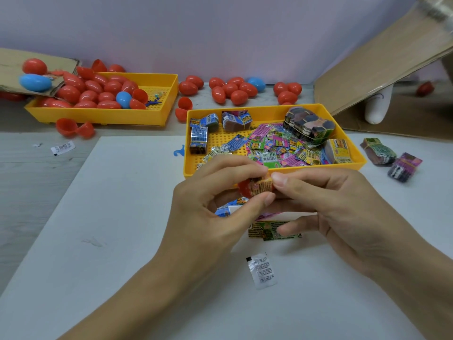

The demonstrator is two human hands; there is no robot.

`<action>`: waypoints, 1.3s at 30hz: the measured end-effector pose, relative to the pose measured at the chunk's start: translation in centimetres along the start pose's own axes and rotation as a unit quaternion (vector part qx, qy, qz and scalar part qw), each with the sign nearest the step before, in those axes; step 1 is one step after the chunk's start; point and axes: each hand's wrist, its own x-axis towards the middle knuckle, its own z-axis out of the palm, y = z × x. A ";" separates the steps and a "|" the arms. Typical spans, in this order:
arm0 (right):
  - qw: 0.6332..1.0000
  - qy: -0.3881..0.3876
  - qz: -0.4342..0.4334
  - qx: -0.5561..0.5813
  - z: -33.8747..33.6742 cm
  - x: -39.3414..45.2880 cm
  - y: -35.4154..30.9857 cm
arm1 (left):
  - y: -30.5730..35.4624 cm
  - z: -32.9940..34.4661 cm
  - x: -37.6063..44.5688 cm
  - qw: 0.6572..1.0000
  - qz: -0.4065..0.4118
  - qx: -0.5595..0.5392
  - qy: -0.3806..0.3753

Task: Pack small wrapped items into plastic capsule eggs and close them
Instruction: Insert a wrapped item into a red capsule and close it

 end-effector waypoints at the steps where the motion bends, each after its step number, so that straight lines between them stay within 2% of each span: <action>1: 1.000 0.000 0.000 0.001 0.0 0.0 -0.1 | 0.0 0.0 0.0 1.000 0.000 0.000 -0.001; 5: 0.998 -0.023 0.039 0.051 0.4 0.0 -0.2 | 0.1 -0.2 0.2 0.999 0.021 0.025 -0.012; 7: 0.998 -0.019 0.033 0.052 0.5 -0.1 -0.1 | 0.3 0.0 0.0 0.999 0.015 0.003 -0.031; 9: 0.999 -0.003 -0.007 0.039 0.3 0.0 0.2 | 0.4 0.2 -0.1 0.999 -0.006 -0.035 -0.039; 13: 0.991 0.012 -0.127 -0.027 0.0 0.0 0.4 | 1.3 0.2 0.1 0.989 -0.116 -0.090 0.010; 17: 0.979 -0.010 -0.191 -0.076 0.0 0.0 0.8 | 1.6 0.0 0.3 0.987 -0.130 -0.096 0.000; 21: 0.986 0.022 -0.164 -0.036 -0.3 0.2 0.5 | 1.2 0.0 0.6 0.985 -0.103 -0.135 0.020; 23: 0.994 0.021 -0.111 -0.008 -0.2 0.2 0.2 | 1.1 0.0 0.5 0.989 -0.068 -0.134 0.005; 25: 0.995 0.000 -0.088 -0.037 -0.1 0.2 0.2 | 1.0 0.2 0.3 0.991 -0.038 -0.128 -0.018; 28: 0.987 0.020 -0.147 -0.054 0.2 0.0 0.6 | 1.1 0.4 0.0 0.990 -0.049 -0.134 -0.002; 32: 0.966 0.060 -0.237 -0.085 0.2 -0.3 1.0 | 1.6 0.1 0.3 0.983 -0.138 -0.119 0.022; 35: 0.947 0.053 -0.285 -0.138 0.2 -0.5 1.2 | 1.5 0.2 0.4 0.977 -0.157 -0.142 0.024; 37: 0.951 0.051 -0.280 -0.118 -0.1 -0.8 0.9 | 1.6 0.1 0.4 0.976 -0.149 -0.150 0.044; 39: 0.969 0.054 -0.235 -0.058 -0.2 -1.1 0.0 | 1.7 0.0 0.6 0.974 -0.139 -0.170 0.055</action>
